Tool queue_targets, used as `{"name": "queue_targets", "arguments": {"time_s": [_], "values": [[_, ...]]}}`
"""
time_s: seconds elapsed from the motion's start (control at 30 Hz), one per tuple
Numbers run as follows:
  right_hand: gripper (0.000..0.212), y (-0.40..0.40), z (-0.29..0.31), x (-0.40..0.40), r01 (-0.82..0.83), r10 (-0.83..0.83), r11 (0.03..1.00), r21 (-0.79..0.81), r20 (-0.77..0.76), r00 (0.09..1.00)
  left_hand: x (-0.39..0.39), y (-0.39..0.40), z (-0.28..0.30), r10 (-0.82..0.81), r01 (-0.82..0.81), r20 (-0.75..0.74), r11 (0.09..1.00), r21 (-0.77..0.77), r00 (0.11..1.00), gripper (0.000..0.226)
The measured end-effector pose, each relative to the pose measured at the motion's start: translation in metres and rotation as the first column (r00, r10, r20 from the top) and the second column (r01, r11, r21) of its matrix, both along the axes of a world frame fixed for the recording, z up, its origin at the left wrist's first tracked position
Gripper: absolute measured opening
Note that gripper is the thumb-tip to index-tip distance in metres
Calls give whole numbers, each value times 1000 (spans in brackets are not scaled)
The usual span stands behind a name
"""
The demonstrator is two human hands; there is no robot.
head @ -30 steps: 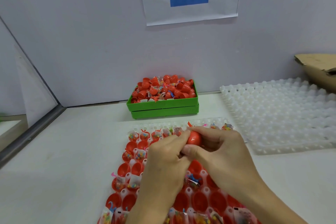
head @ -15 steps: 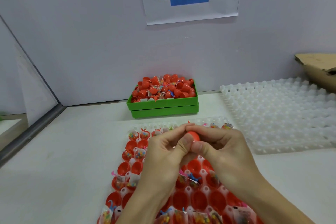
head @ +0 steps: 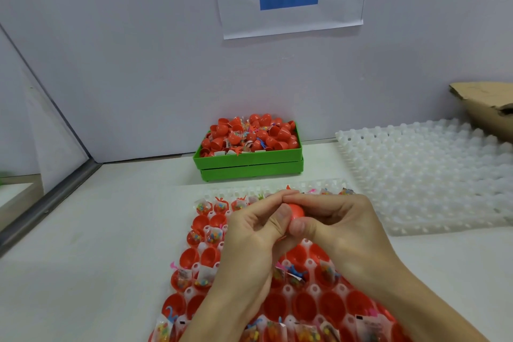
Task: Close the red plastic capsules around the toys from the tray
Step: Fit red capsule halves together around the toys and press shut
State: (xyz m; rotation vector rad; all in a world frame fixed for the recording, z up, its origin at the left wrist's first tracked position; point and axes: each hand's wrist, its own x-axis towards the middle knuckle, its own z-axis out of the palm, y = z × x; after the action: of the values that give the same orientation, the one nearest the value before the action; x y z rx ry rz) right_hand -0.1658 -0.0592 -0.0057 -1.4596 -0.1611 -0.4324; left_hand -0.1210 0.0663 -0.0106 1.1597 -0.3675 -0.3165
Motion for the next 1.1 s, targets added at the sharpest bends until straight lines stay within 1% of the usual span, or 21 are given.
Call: {"name": "queue_targets", "arguments": {"time_s": [0.07,0.13,0.23,0.3,0.33,0.4,0.43,0.5,0.6,0.67,0.7,0.77,0.8,0.83,0.9,1.0,1.1], "values": [[34,-1,-1,1,-27,28,999,43,-20,999,1,1,0,-71,68,-70,997,-48,995,29],[35,-2,-3,1,-23,24,999,24,-30,999,1,1,1,-96,88,-106,994,-70,990,32],[40,-3,-6,2,29,-29,999,-17,-44,999,3,-1,-2,-12,11,-109,1000,-6,994,32],[39,-6,-7,2,81,-82,996,-24,-48,996,5,0,-3,65,-62,-61,997,55,996,30],[45,-8,-8,2,106,-108,994,-39,-58,992,6,2,-3,82,-80,-30,994,74,996,27],[55,-9,-10,3,150,-157,985,-85,-83,984,7,5,0,62,-63,12,994,89,998,23],[55,-9,-11,3,164,-174,980,-109,-92,980,6,7,1,47,-49,21,994,102,999,22],[56,-8,-14,4,165,-182,974,-154,-98,979,7,8,2,39,-43,31,991,128,999,22],[64,-9,-18,3,108,-127,971,-214,-79,989,8,9,0,72,-76,42,991,108,997,14],[55,-11,-16,1,91,-107,964,-249,-51,993,9,9,-1,118,-121,47,989,80,992,14],[50,-12,-15,1,114,-128,951,-288,-30,991,10,9,-1,133,-137,57,988,77,990,16],[46,-14,-15,1,211,-220,903,-374,18,975,10,8,-2,134,-142,92,986,91,987,19],[46,-14,-15,2,257,-266,883,-393,32,963,10,8,-2,122,-132,107,987,93,987,17],[45,-15,-15,3,289,-299,874,-390,38,954,10,8,-1,101,-113,118,989,96,988,16],[42,-16,-15,4,315,-320,882,-351,45,946,9,9,0,70,-92,165,987,132,984,24],[41,-16,-14,4,309,-310,899,-309,48,950,8,11,0,96,-167,293,959,228,951,30],[49,-16,-12,4,332,-332,891,-309,53,942,7,10,3,118,-224,360,937,267,926,35]]}}
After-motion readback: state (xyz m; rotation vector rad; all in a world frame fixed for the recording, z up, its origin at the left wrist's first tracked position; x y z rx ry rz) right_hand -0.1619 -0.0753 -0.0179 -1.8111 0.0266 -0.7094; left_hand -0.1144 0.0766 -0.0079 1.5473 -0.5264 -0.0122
